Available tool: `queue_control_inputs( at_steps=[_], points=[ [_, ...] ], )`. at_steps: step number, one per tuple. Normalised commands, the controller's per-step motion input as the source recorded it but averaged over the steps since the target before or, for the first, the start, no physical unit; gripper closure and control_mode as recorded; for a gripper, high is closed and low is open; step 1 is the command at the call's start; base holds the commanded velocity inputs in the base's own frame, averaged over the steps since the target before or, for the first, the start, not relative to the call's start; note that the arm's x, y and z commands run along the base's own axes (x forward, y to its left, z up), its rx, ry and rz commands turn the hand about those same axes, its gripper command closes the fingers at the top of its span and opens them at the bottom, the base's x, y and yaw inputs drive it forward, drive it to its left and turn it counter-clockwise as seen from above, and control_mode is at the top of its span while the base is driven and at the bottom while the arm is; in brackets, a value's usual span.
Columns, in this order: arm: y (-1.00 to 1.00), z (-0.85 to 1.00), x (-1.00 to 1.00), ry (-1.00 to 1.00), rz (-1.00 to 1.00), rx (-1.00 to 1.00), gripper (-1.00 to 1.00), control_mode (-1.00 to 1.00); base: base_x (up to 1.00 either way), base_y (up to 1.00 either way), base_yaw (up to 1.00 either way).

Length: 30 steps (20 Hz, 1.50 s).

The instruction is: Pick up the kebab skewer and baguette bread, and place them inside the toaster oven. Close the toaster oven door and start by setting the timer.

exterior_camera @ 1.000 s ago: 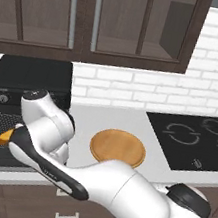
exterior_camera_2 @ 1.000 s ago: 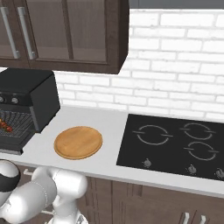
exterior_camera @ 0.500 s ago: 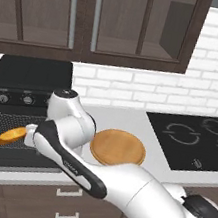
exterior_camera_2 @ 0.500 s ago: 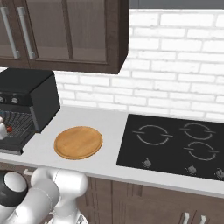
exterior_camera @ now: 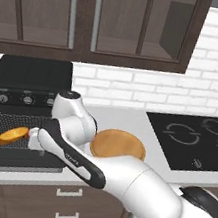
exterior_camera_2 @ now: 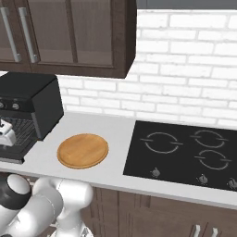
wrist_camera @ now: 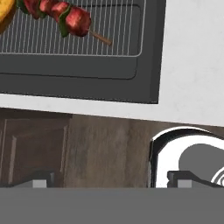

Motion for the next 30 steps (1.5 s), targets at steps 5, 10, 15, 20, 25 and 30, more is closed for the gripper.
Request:
queue_control_inputs(
  at_steps=[5, 10, 15, 20, 25, 30],
  points=[
    [0.18, -0.32, 0.07, -0.01, 0.01, -0.09, -1.00, -1.00, 0.00, 0.00, 0.00],
    [0.25, -0.07, 0.18, 0.00, 0.00, -0.02, -1.00, -1.00, 0.00, 0.00, 0.00],
    [0.29, 0.00, 0.24, -0.01, 0.00, -0.02, -1.00, -1.00, 0.00, 0.00, 0.00],
    [0.25, -0.03, 0.16, -0.07, -0.01, -0.04, -1.00, -1.00, 0.00, 0.00, 0.00],
    [0.13, -0.10, 0.17, -0.12, -0.03, -0.02, -1.00, -1.00, 0.00, 0.00, 0.00],
    [0.02, -0.24, 0.18, -0.09, -0.06, 0.00, -1.00, -1.00, 0.00, 0.00, 0.00]
  ],
)
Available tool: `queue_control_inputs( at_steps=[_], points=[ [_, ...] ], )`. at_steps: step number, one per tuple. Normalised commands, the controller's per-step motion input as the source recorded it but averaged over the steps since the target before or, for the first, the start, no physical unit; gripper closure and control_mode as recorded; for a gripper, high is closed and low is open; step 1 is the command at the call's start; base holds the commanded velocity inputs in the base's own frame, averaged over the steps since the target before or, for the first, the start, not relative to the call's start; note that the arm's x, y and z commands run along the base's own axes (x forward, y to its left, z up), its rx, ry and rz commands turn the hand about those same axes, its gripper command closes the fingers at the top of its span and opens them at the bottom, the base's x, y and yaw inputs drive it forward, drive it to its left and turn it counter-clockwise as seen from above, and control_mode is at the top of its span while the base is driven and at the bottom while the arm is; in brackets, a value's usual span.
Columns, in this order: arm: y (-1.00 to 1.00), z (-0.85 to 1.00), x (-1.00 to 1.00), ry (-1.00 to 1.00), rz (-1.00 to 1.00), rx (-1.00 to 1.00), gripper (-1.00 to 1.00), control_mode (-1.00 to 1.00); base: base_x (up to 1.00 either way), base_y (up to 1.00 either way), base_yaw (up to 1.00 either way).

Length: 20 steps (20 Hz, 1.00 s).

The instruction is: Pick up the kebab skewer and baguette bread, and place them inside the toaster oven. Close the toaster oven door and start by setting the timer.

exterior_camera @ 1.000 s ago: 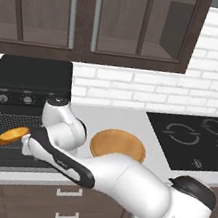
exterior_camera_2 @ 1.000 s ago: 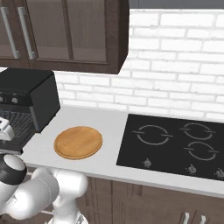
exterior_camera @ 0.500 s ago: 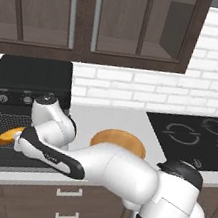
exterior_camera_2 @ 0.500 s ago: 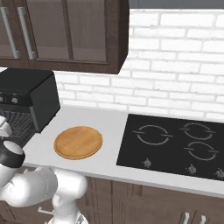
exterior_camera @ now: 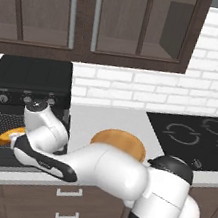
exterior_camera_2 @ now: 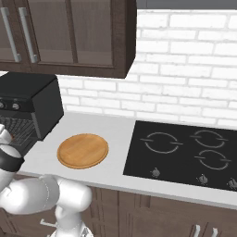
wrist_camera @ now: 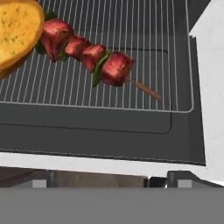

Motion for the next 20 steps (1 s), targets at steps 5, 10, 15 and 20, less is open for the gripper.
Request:
queue_control_inputs(
  at_steps=[5, 10, 15, 20],
  points=[
    [0.00, -0.26, 0.17, -0.01, -0.05, 0.00, -1.00, -1.00, 0.00, 0.00, 0.00],
    [0.00, -0.15, 0.20, 0.00, -0.04, 0.00, -1.00, -1.00, 0.00, 0.00, 0.00],
    [0.13, -0.20, 0.05, -0.01, -0.03, 0.00, -1.00, -1.00, 0.00, 0.00, 0.00],
    [0.21, -0.24, 0.00, -0.02, -0.03, 0.00, -1.00, -1.00, 0.00, 0.00, 0.00]
  ],
)
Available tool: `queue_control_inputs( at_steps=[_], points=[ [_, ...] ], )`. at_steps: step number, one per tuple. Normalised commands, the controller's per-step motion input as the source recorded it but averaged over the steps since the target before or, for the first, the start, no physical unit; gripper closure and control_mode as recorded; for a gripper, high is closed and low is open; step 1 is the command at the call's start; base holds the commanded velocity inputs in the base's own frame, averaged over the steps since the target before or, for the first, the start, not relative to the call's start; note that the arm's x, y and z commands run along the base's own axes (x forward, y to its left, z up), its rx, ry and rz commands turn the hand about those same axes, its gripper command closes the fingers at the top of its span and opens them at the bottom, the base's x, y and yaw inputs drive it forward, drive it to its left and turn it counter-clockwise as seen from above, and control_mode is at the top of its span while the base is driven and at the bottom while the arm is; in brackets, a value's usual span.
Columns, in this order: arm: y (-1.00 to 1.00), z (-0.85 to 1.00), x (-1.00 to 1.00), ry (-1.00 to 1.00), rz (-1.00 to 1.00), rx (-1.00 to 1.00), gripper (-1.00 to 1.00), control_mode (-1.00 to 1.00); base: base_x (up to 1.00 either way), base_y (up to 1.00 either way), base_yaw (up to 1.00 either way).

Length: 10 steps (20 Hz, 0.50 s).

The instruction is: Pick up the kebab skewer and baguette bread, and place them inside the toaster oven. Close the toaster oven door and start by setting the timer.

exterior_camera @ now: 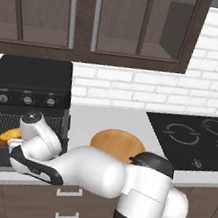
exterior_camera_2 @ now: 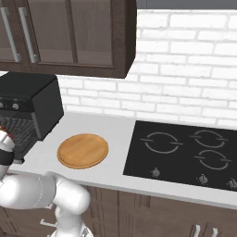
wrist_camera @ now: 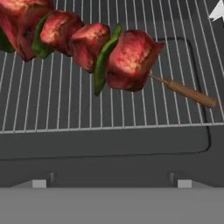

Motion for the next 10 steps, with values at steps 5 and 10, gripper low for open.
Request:
queue_control_inputs(
  at_steps=[5, 10],
  points=[
    [0.11, -0.17, 0.00, -0.05, -0.04, 0.00, -1.00, -1.00, 0.00, 0.00, 0.00],
    [0.00, -0.11, 0.07, -0.07, -0.05, 0.00, -1.00, -1.00, 0.00, 0.00, 0.00]
  ],
)
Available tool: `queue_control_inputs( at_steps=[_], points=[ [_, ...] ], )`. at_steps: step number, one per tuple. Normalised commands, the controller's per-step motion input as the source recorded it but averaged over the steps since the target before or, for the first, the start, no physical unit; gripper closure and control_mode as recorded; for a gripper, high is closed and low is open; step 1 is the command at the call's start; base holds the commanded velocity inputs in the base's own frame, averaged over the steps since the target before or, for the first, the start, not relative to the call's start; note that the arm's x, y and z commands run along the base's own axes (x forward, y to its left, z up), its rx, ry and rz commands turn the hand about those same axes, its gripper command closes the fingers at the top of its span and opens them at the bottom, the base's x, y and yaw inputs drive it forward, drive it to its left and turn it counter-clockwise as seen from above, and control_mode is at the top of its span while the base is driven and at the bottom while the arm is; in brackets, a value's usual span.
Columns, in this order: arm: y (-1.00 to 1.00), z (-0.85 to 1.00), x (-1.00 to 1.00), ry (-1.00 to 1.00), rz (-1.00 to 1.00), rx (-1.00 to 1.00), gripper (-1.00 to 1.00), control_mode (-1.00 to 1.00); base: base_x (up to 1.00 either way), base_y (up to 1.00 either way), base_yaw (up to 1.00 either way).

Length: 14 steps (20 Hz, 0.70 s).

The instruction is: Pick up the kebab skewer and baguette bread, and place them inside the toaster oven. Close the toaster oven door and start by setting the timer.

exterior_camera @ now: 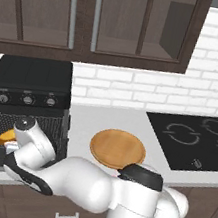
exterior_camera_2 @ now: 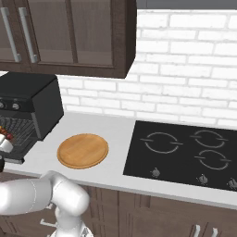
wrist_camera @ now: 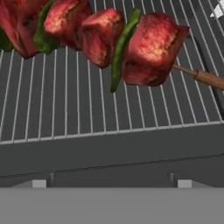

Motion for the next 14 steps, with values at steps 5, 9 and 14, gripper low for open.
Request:
queue_control_inputs(
  at_steps=[5, 9, 14],
  points=[
    [0.00, -0.11, 0.21, -0.04, -0.04, 0.00, -1.00, -1.00, 0.00, 0.00, 0.00],
    [0.00, -0.07, 0.28, -0.01, -0.01, 0.00, -1.00, -1.00, 0.00, 0.00, 0.00],
    [0.00, -0.03, 0.31, 0.00, 0.00, 0.00, -1.00, -1.00, 0.00, 0.00, 0.00]
  ],
)
